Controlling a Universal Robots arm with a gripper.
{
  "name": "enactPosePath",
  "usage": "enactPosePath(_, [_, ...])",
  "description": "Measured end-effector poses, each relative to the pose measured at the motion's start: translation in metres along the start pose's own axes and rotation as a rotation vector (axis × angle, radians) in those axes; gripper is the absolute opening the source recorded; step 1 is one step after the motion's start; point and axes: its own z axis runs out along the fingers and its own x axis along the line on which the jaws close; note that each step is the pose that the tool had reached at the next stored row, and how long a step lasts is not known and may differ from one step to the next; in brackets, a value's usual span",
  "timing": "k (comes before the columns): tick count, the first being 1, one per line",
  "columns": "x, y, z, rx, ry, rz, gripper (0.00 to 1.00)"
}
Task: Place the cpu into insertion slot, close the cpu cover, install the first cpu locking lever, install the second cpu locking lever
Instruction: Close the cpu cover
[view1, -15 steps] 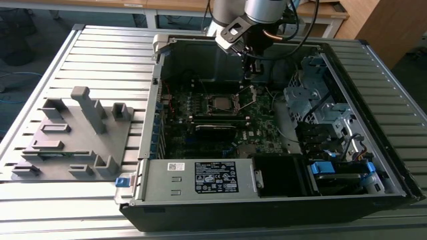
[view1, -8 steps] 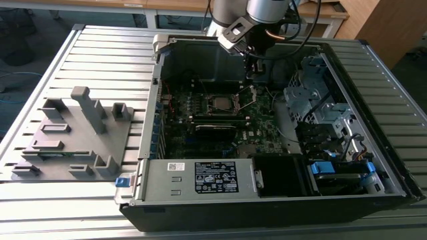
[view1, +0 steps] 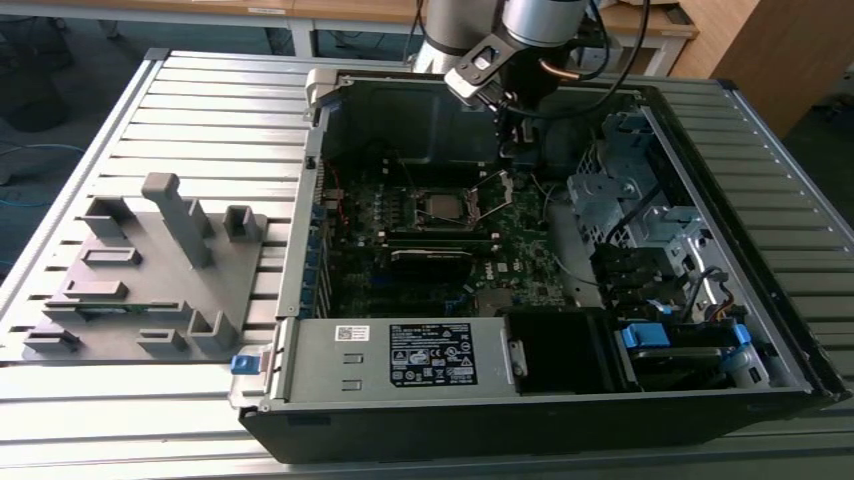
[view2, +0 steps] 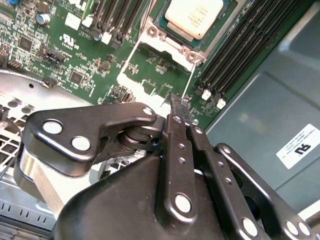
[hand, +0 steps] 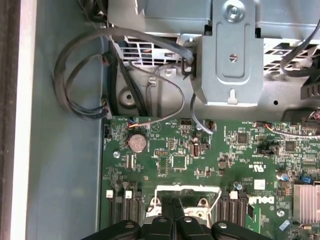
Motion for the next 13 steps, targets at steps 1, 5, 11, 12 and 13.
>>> enactPosePath(1, [0.0003, 0.0013, 0.0001, 0.0000, 0.0000, 0.000, 0.11])
enactPosePath(5, [0.0013, 0.0066, 0.0006, 0.0000, -0.0001, 0.000, 0.11])
enactPosePath(11, [0.0030, 0.0129, 0.0011, 0.0000, -0.0001, 0.000, 0.11])
enactPosePath(12, [0.0035, 0.0140, 0.0012, 0.0000, -0.0001, 0.000, 0.11])
enactPosePath(13, [0.0039, 0.0153, 0.0013, 0.0000, -0.0001, 0.000, 0.11])
